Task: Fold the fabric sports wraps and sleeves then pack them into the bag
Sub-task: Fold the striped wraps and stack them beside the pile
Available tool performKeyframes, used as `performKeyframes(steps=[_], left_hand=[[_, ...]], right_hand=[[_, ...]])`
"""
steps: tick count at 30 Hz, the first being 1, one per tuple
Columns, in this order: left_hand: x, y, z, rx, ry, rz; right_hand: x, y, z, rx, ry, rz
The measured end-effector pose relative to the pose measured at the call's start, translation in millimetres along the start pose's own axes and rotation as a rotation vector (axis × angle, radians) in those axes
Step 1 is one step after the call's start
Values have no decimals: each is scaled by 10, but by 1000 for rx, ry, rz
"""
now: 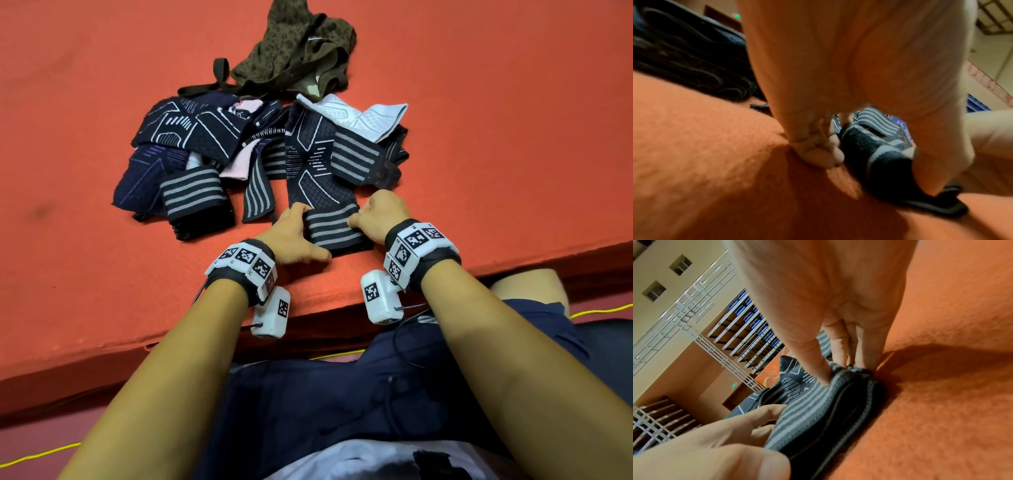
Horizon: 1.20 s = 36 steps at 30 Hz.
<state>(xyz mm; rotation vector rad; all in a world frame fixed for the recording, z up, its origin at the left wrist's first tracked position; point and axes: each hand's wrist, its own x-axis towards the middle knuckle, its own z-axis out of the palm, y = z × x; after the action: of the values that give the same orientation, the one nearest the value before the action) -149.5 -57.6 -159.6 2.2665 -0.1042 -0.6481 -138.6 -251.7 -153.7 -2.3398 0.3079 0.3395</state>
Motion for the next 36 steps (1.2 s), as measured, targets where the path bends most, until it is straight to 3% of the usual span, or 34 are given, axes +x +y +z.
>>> performKeyframes(steps=[3,9,16,22,28,32,36], left_hand=[[-5,-19,-27,-219,-13,-6],[33,-102,22,-233,139,9],[45,24,27,-430,285,34],[-64,60,-314,-555,468,64],[-278,-113,-862,-544,679,62],[-378,-307,-1204,-484,829,11],[-475,-514,-1413,-431,919,-71]], right_hand=[[31,8,-6,16,-6,-11],[53,10,33,57,-27,-7],[-14,-59,56,272,-13,-13],[16,-472,43,321,-96,-100],[55,-1109,224,291,-72,-291],[108,-1512,420,255,-41,-404],[158,-1794,639,235,-82,-423]])
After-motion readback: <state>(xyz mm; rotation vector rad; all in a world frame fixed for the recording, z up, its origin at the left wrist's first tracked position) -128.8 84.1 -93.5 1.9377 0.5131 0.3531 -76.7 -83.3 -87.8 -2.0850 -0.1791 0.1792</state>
